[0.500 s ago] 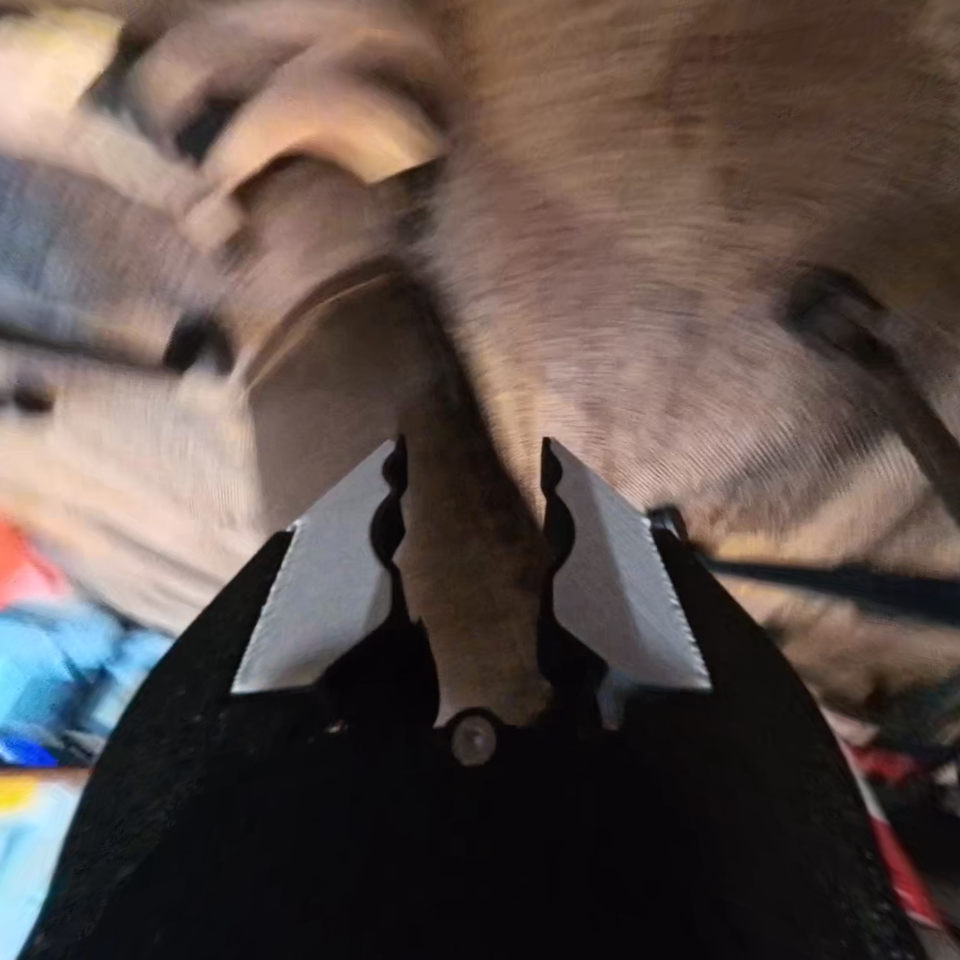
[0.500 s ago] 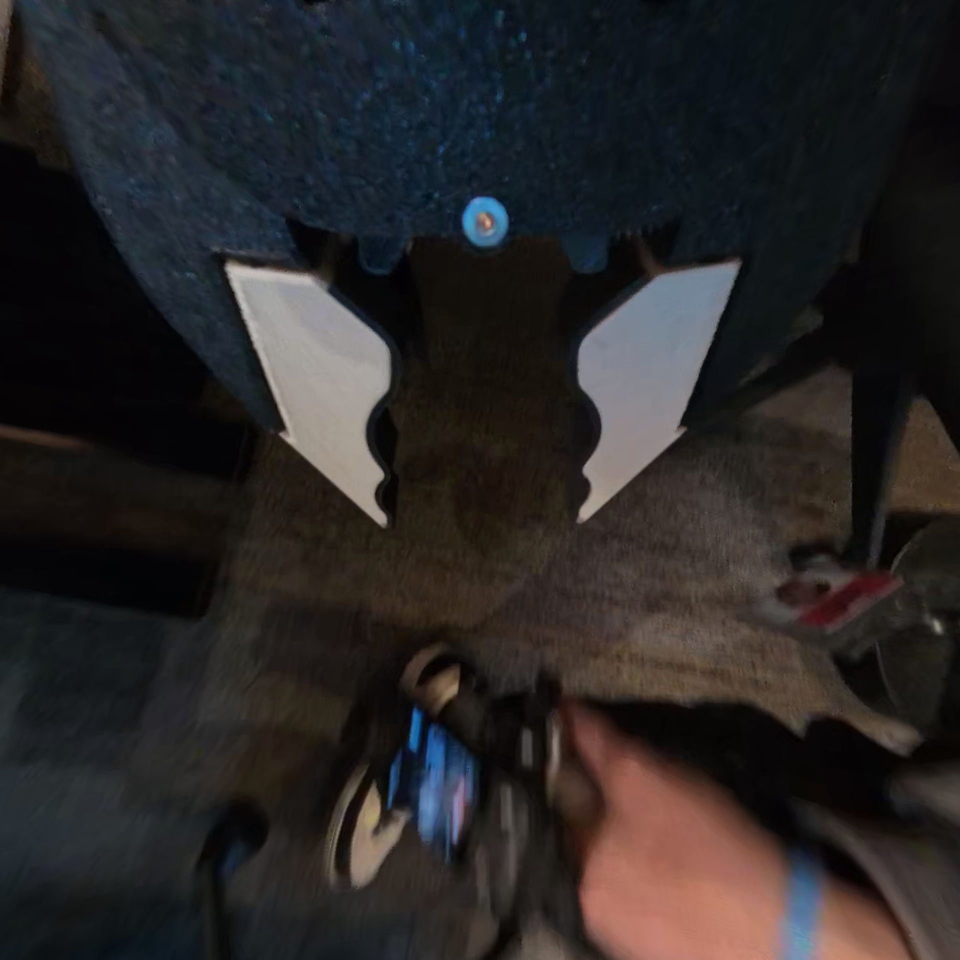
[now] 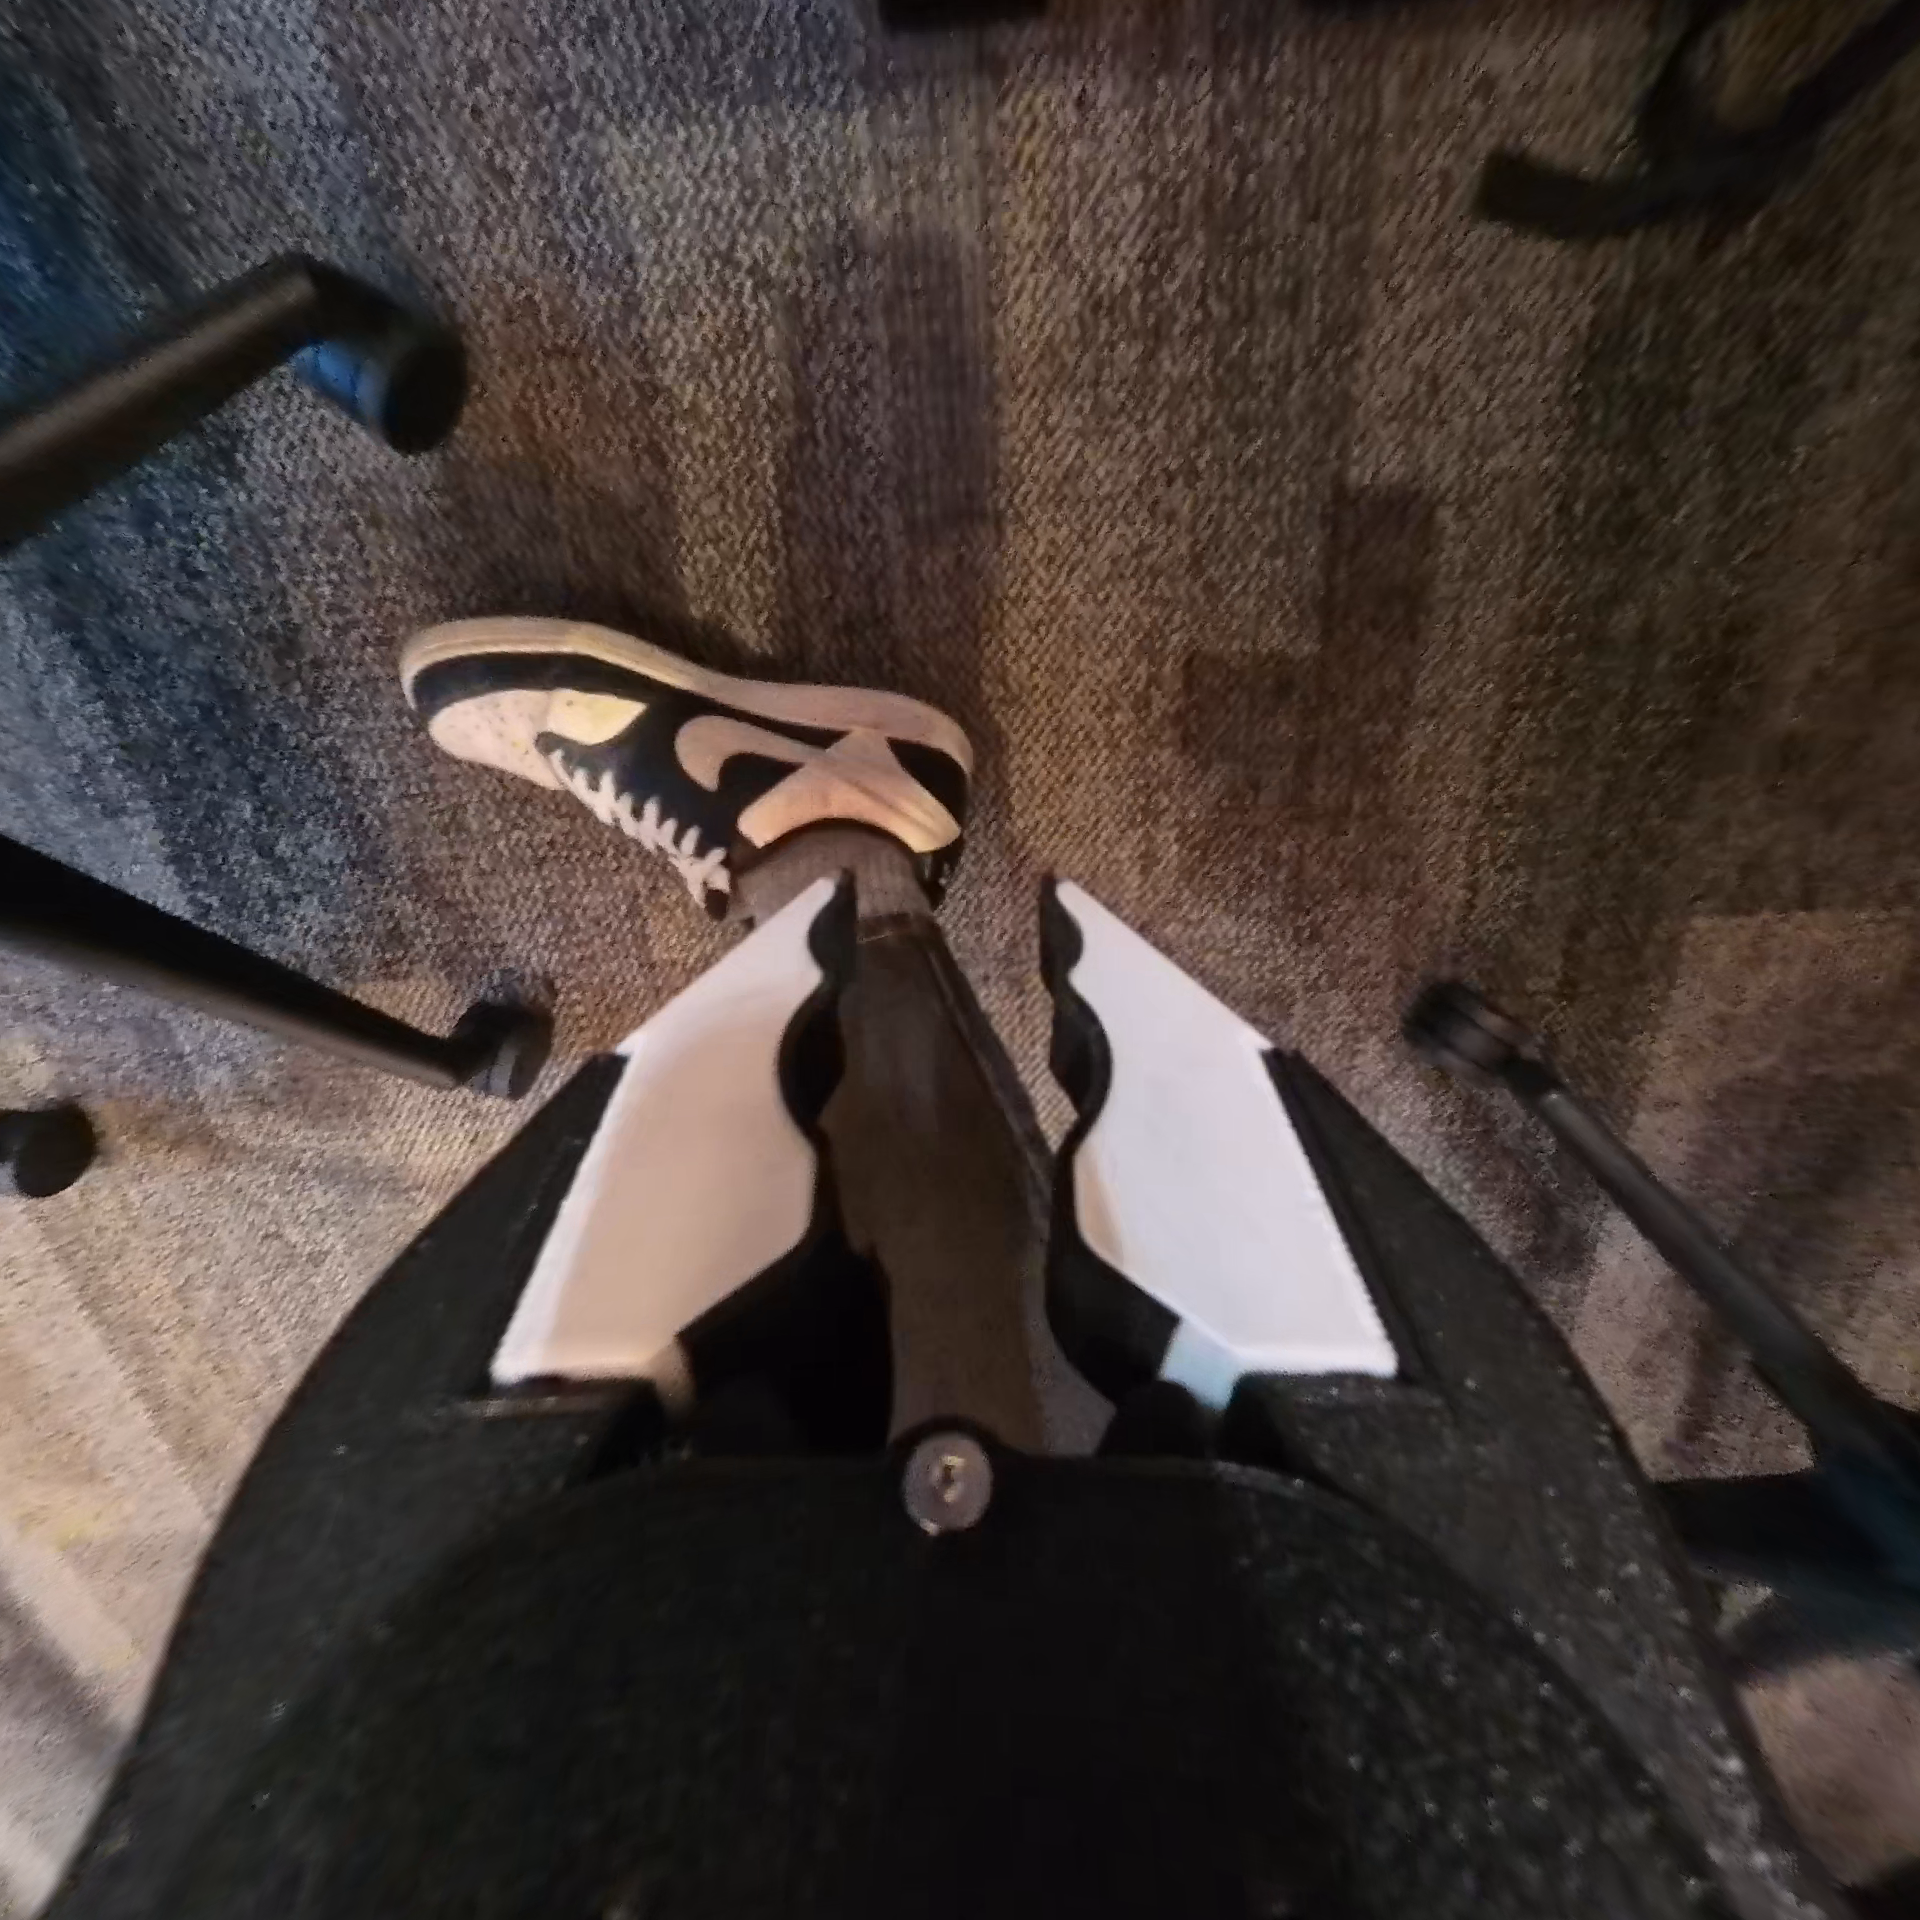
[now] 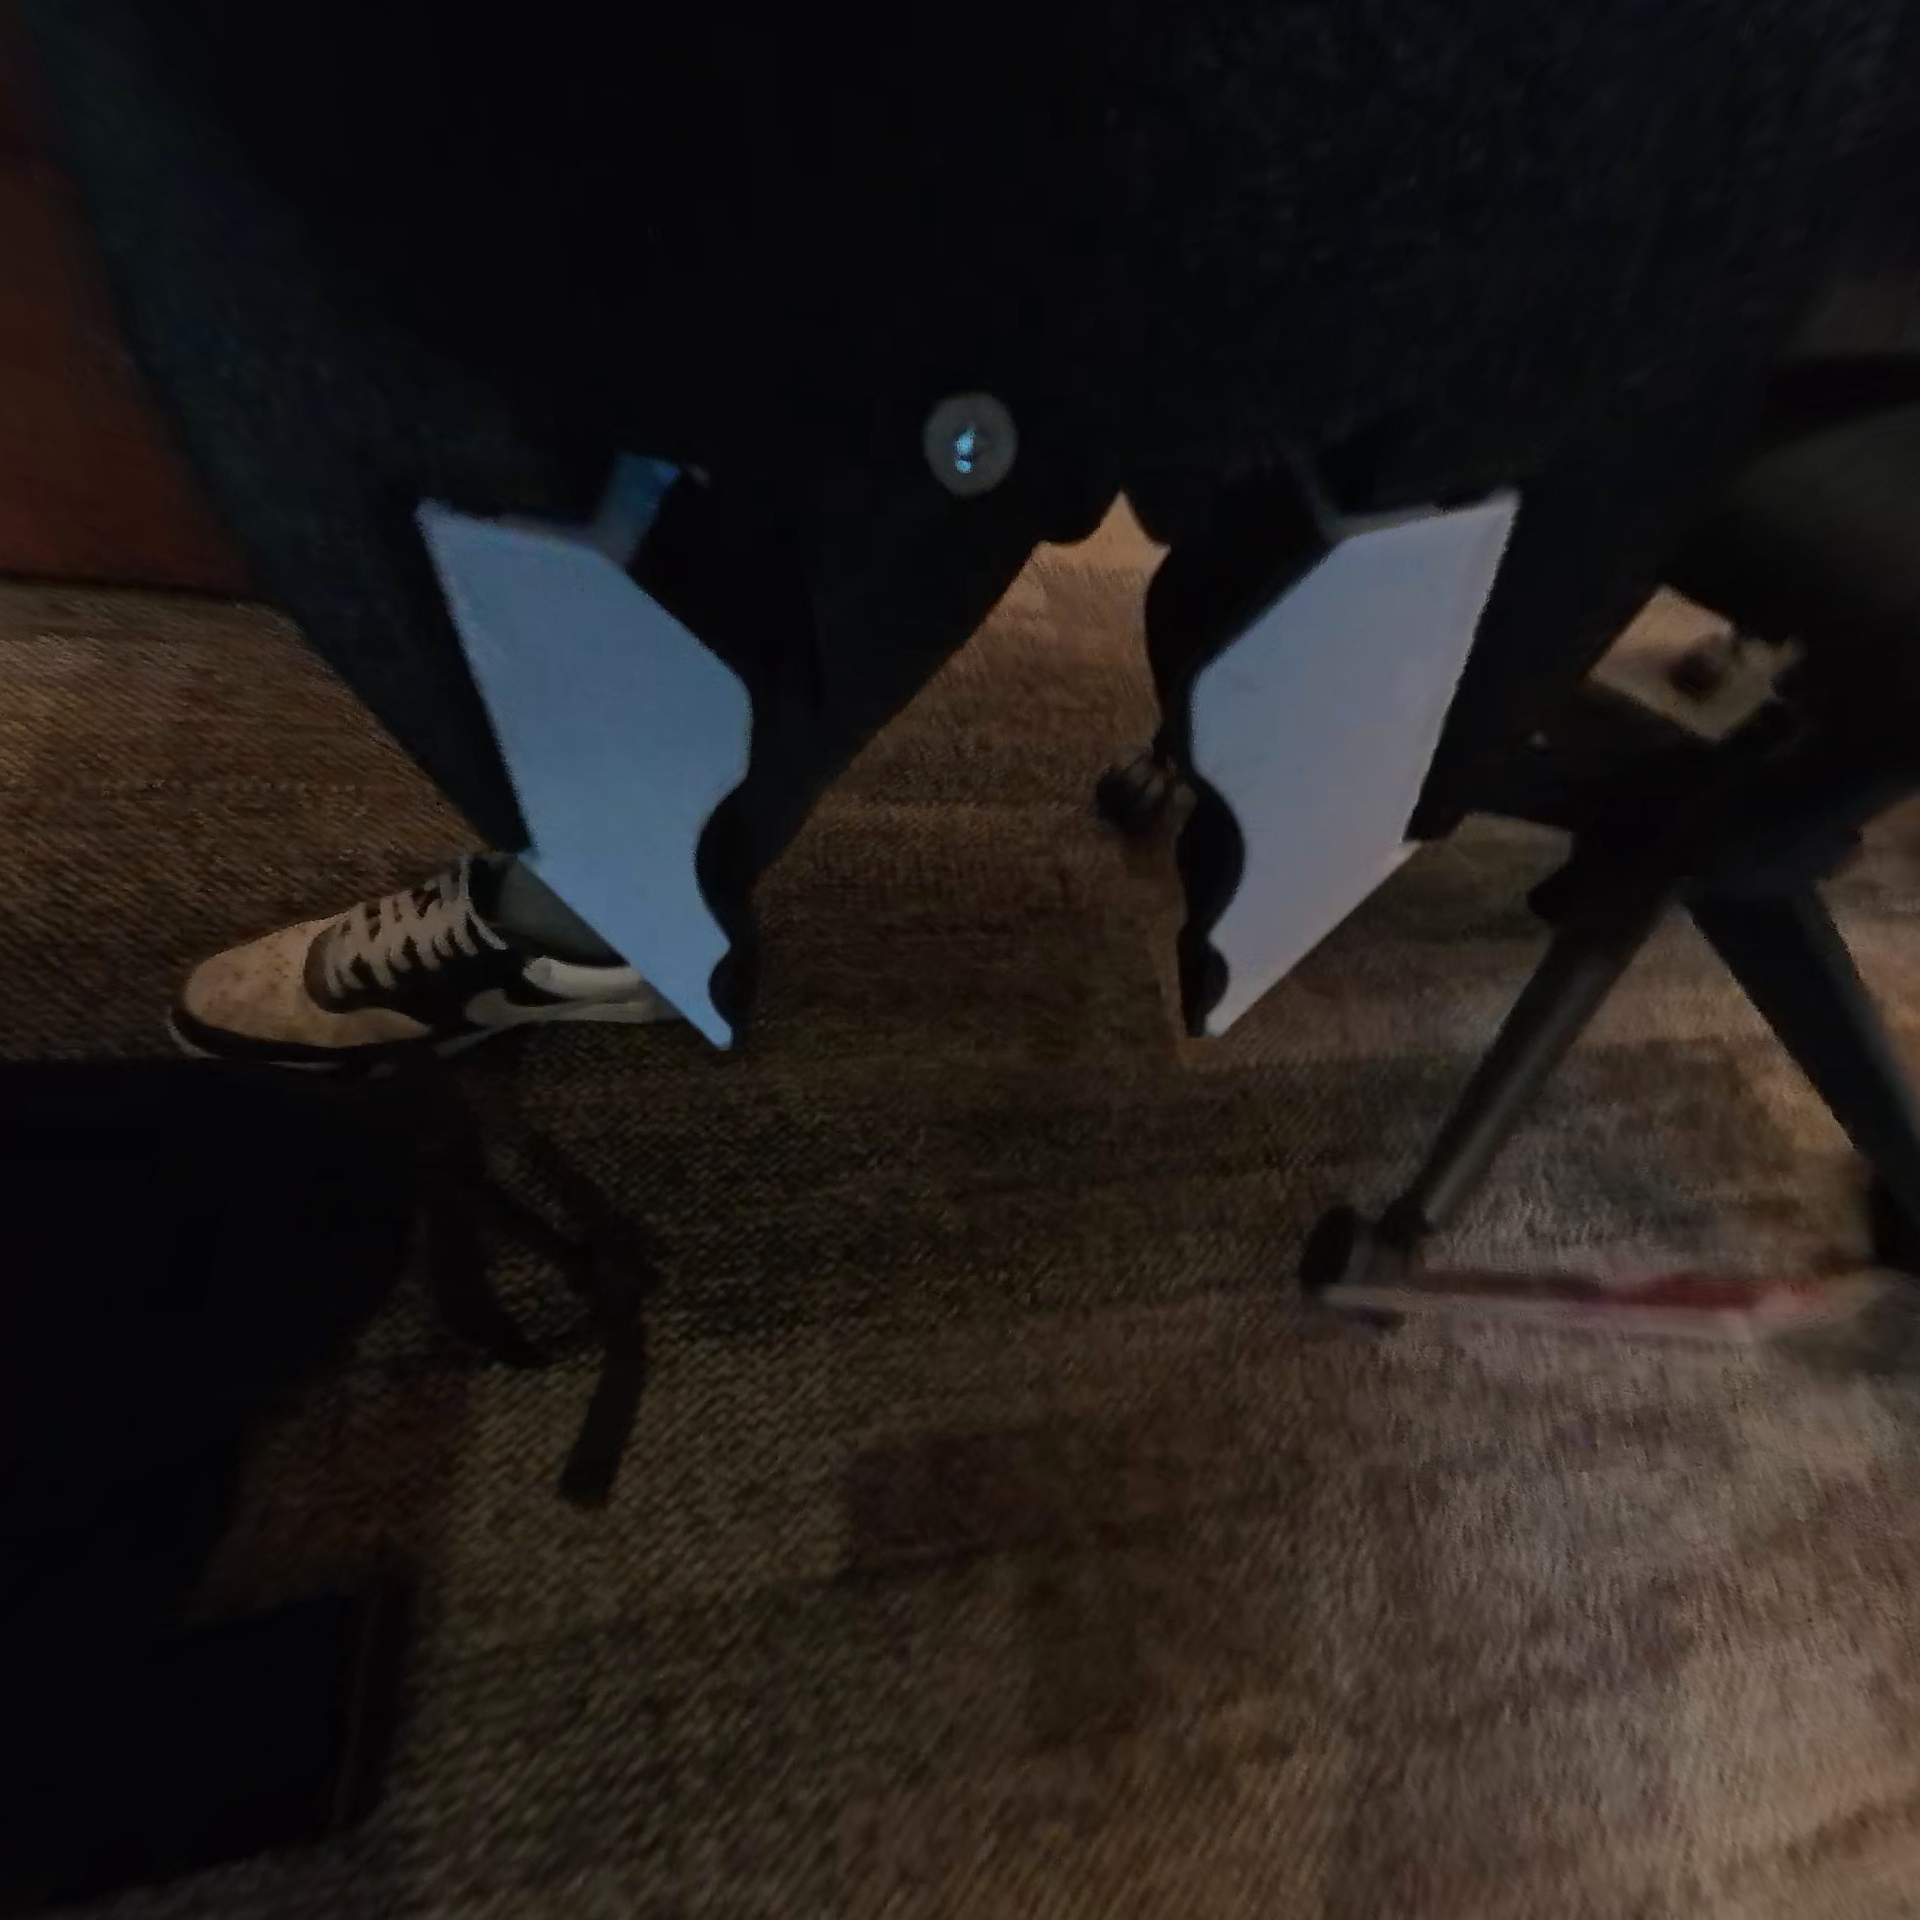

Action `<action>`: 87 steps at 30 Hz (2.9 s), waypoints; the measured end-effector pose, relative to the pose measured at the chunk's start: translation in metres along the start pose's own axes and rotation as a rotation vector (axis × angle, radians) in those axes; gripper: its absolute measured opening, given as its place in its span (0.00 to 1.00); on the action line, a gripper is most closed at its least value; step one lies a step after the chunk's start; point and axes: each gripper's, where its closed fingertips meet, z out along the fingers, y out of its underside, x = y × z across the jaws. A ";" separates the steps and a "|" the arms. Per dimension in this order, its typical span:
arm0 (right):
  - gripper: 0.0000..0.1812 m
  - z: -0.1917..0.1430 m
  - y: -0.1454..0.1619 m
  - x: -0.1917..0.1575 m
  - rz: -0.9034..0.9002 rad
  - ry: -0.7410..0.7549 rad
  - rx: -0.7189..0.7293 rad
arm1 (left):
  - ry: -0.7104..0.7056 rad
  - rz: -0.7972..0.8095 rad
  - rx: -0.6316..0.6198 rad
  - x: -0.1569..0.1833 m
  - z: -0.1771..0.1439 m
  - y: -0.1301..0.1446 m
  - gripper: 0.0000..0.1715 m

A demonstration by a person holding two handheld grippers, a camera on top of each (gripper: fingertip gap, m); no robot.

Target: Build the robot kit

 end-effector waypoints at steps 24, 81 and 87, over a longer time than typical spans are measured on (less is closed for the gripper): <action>0.45 -0.015 -0.059 -0.065 0.352 -0.455 0.216 | -0.229 -0.336 0.001 -0.129 -0.018 0.049 0.30; 0.53 0.010 0.052 -0.008 0.283 -0.141 -0.283 | -0.073 -0.015 -0.090 -0.049 0.017 0.045 0.31; 0.54 0.011 0.048 -0.011 0.272 -0.139 -0.275 | -0.067 -0.038 -0.097 -0.052 0.017 0.048 0.31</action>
